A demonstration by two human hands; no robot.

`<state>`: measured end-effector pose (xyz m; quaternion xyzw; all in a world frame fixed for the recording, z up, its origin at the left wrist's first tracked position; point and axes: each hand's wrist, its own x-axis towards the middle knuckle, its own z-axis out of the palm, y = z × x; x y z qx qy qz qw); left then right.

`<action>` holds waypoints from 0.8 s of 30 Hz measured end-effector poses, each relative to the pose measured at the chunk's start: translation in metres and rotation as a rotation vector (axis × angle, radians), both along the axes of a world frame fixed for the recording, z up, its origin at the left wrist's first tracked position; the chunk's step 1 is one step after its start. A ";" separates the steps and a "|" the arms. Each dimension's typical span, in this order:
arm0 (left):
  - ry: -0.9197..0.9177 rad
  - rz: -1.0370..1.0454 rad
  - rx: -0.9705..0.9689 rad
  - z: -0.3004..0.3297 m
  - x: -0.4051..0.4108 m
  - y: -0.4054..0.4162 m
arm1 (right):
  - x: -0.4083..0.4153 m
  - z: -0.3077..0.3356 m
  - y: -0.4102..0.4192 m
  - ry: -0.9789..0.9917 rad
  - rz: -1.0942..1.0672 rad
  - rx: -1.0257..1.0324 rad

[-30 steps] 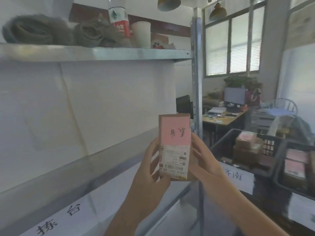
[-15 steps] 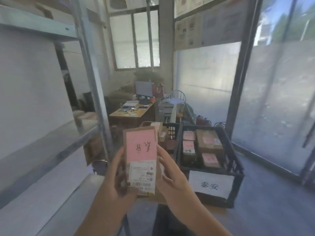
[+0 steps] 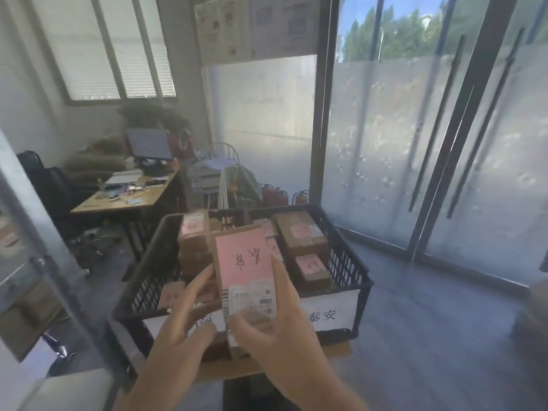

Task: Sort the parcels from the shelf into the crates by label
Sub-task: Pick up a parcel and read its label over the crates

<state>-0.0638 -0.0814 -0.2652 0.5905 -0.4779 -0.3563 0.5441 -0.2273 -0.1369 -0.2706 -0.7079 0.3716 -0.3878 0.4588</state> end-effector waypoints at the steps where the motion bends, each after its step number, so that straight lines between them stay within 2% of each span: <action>1: 0.008 -0.023 0.014 -0.002 0.001 -0.010 | 0.001 -0.002 -0.008 0.020 -0.036 -0.014; 9: -0.041 -0.151 0.113 -0.005 -0.014 -0.123 | -0.009 -0.017 -0.111 0.135 -0.256 -0.063; 17: -0.014 -0.210 0.195 -0.028 -0.032 -0.250 | -0.027 -0.041 -0.247 0.237 -0.275 -0.005; 24: 0.021 -0.130 0.337 -0.062 -0.002 -0.292 | -0.023 -0.080 -0.283 0.376 -0.235 0.142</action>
